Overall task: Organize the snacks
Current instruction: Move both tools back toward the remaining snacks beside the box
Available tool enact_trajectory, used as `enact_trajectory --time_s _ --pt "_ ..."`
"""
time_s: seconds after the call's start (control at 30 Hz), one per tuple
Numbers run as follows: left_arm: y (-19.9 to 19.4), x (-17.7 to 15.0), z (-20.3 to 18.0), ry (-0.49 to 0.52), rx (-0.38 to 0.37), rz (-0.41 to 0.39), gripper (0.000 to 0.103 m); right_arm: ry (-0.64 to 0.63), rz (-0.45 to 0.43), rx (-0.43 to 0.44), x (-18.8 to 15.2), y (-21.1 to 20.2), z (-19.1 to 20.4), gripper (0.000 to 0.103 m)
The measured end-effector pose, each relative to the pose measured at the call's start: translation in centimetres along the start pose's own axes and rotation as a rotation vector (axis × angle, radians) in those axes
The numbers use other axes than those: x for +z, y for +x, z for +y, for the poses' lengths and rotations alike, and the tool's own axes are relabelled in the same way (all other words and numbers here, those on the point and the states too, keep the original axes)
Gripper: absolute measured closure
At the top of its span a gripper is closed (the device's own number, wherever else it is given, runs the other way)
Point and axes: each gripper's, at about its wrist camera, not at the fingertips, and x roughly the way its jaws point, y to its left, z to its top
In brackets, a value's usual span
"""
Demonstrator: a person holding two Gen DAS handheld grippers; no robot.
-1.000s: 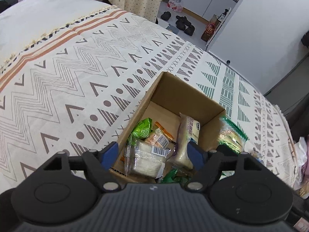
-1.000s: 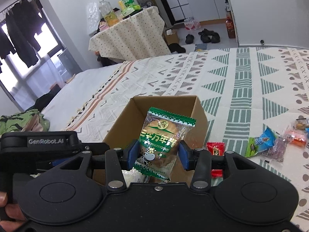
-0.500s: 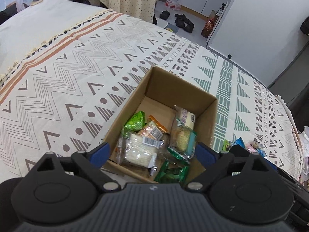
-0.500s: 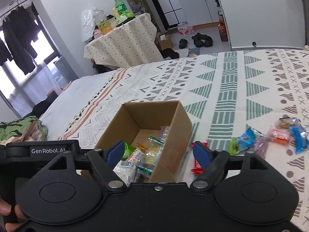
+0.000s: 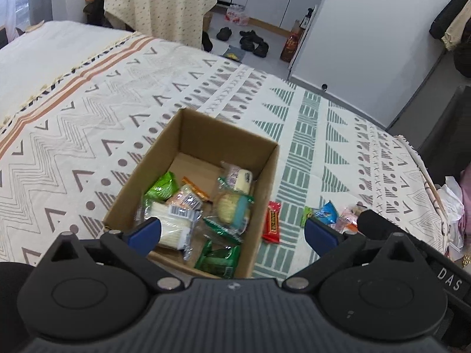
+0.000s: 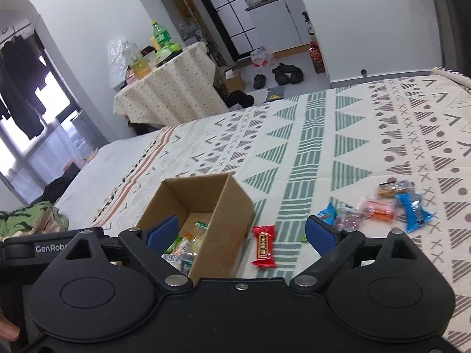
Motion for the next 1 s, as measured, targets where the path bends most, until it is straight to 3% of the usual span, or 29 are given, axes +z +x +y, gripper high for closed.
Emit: enact_trajectory --time_s 0.23,1.0 --pt "-0.3 -0.2 -2.2 0.037 -0.028 -0.010 0.000 0.031 -0.027 -0.016 0.3 -1.1 -1.9 0.000" --pt "3.0 -0.9 -7.5 0.067 -0.010 0.032 0.001 0.122 -0.021 -0.069 1.6 -2.2 -9.2 0.000"
